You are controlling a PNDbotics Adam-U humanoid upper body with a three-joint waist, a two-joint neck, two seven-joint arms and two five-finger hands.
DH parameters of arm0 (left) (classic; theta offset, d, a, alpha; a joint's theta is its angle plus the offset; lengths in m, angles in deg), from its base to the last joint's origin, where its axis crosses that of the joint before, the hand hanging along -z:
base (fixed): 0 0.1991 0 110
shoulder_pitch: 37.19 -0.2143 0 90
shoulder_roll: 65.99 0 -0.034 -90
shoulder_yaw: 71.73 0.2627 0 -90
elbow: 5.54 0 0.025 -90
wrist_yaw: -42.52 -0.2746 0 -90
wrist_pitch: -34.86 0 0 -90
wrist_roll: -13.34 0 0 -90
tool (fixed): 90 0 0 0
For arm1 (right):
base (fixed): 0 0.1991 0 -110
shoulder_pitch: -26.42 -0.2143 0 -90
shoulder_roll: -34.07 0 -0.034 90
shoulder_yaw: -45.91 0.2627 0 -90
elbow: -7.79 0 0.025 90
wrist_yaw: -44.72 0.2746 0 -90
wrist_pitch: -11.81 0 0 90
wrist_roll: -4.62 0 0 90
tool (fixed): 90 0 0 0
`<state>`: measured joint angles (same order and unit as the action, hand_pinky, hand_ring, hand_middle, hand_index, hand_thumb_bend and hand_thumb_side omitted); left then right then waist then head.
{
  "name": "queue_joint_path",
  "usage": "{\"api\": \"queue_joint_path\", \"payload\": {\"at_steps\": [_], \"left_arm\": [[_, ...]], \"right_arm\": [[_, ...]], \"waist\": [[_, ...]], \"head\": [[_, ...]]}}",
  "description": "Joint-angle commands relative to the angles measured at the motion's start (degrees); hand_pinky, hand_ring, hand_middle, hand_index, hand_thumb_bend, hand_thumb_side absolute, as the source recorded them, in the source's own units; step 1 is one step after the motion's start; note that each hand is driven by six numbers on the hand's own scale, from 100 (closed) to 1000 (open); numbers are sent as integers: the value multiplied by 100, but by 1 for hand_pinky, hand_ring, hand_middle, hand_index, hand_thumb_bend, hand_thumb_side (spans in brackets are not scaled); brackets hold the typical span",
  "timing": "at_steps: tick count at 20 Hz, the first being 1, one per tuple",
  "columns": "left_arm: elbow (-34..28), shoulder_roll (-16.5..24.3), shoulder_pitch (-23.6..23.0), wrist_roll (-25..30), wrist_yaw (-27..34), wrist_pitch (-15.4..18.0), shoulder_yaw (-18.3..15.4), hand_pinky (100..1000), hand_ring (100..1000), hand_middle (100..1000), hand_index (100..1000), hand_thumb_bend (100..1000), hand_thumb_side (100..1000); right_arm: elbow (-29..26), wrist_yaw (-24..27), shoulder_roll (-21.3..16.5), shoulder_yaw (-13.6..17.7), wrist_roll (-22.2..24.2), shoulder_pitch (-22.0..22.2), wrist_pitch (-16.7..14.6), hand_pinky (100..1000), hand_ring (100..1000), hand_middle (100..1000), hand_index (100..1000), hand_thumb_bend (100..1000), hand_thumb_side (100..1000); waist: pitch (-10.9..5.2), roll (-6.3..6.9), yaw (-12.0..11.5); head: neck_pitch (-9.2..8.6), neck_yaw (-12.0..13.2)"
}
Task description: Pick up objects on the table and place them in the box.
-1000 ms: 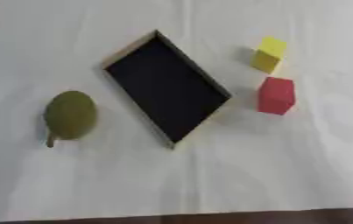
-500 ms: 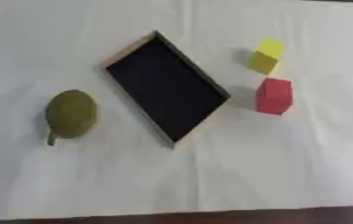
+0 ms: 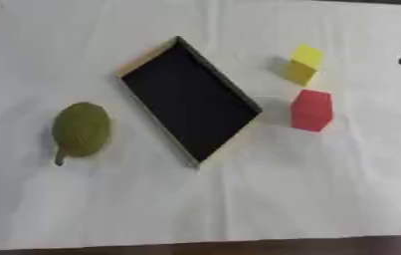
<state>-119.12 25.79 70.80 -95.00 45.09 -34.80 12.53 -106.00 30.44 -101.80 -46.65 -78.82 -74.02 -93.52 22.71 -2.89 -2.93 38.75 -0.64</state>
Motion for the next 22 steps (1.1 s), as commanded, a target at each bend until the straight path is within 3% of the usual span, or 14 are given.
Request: {"api": "queue_joint_path", "payload": {"at_steps": [1, 8, 15, 22], "left_arm": [[-101, 185, 42, 34, 33, 3, 8, 716, 718, 757, 814, 226, 510], [-101, 180, 44, 66, 56, -6, 30, 716, 719, 757, 814, 222, 512], [-101, 165, 56, 118, 104, -24, 73, 716, 719, 758, 814, 221, 513], [-101, 156, 61, 172, 153, -37, 108, 716, 720, 759, 814, 218, 515]], "right_arm": [[-79, -41, -265, 1, 115, 13, -32, 889, 780, 712, 816, 100, 394], [-79, -15, -308, -98, 200, -81, -61, 891, 783, 723, 826, 100, 403], [-79, 126, -361, -415, 359, -543, 135, 897, 791, 731, 839, 100, 417], [-79, 392, -346, -797, 703, -1007, 552, 917, 819, 761, 861, 100, 563]], "waist": [[-135, 15, 1], [-139, 21, 5], [-166, 0, -40], [-193, -19, -81]], "head": [[-9, -10], [-5, -49], [20, -122], [11, -160]]}}
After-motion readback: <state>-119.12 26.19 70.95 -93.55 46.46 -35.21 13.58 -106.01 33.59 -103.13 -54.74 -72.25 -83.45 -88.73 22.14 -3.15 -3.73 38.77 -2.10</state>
